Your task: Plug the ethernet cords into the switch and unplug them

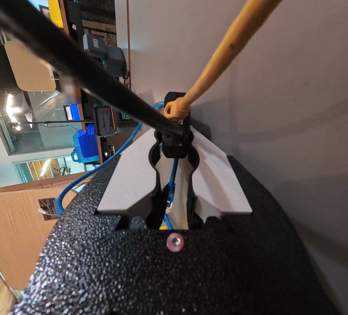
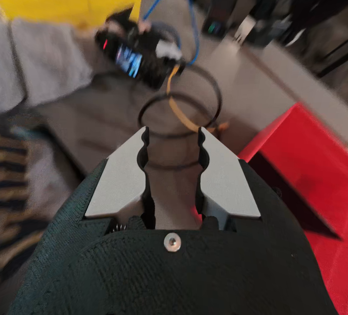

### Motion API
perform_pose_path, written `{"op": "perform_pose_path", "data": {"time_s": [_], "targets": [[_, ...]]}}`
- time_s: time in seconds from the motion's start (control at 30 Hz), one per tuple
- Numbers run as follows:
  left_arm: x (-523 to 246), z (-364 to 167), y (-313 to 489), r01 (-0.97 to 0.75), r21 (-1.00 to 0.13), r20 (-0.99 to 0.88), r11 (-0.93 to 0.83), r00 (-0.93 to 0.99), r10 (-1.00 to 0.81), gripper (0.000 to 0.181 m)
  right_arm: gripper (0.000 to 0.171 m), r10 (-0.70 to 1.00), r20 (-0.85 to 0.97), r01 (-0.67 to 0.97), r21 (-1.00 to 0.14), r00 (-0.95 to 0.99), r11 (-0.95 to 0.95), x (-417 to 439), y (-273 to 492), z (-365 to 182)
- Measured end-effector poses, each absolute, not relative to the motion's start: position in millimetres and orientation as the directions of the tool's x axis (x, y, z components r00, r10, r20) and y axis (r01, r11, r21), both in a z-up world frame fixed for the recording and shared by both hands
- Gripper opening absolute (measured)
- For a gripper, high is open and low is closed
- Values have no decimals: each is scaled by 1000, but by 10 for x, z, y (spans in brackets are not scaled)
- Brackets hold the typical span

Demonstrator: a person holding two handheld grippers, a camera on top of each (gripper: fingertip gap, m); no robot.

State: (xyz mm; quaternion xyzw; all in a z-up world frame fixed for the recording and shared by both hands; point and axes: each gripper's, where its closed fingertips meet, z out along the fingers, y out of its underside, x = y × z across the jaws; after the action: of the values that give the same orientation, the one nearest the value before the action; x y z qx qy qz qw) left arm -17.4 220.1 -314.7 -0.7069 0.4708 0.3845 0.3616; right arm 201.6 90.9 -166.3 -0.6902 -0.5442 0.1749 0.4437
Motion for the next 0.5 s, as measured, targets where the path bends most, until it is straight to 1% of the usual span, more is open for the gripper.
{"op": "perform_pose_path", "data": {"time_s": [0.07,0.13,0.2,0.23,0.27,0.33,0.47,0.5], "targets": [[-174,-3143,2200,-940,-170,-879,-295,280,-386,23,51,882,319,536,-839,347,93,1612,1146,-1530],[-175,-3137,2196,-937,-193,-874,-292,300,-383,23,52,884,338,496,-856,322,146,1215,1331,-1537],[-166,-3131,2188,-936,-209,-869,-284,311,-385,23,55,891,368,515,-835,264,193,898,1492,-1703],[-159,-3131,2181,-936,-211,-868,-280,311,-387,24,55,894,389,560,-802,222,209,793,1567,-1858],[-154,-3132,2175,-937,-211,-867,-278,311,-390,24,56,891,412,607,-763,189,224,720,1656,-2014],[-150,-3132,2170,-945,-194,-874,-262,288,-392,24,56,889,439,640,-723,134,260,616,1774,-2219],[-153,-3130,2169,-940,-226,-858,-255,316,-405,24,56,914,399,609,-744,76,274,554,1820,-2332],[-154,-3130,2169,-941,-231,-856,-247,317,-408,24,54,918,392,593,-755,67,280,551,1817,-2333]]}}
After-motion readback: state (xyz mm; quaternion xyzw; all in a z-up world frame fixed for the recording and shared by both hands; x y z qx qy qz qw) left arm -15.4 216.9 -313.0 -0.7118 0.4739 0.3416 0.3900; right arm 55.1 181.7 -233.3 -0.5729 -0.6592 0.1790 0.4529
